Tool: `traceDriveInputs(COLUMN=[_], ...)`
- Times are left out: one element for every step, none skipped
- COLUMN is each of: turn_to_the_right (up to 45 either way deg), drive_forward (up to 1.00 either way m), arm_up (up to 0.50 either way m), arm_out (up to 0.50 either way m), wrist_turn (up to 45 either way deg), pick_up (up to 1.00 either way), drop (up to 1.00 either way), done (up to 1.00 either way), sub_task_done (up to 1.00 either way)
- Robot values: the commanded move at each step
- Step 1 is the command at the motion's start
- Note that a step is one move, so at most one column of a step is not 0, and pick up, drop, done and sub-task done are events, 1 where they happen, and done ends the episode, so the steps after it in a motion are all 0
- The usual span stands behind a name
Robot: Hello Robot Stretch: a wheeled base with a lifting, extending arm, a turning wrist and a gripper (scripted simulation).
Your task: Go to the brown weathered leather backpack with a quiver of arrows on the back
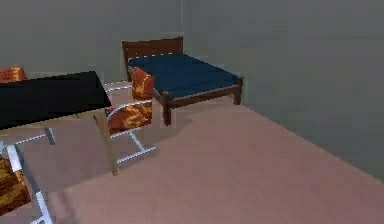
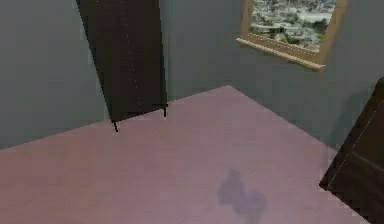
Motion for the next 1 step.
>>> traceDriveInputs(turn_to_the_right=[-45.0], drive_forward=[0.00], arm_up=[0.00], arm_out=[0.00], wrist_turn=[0.0], pick_up=[0.00], drop=[0.00], done=[0.00], sub_task_done=[0.00])
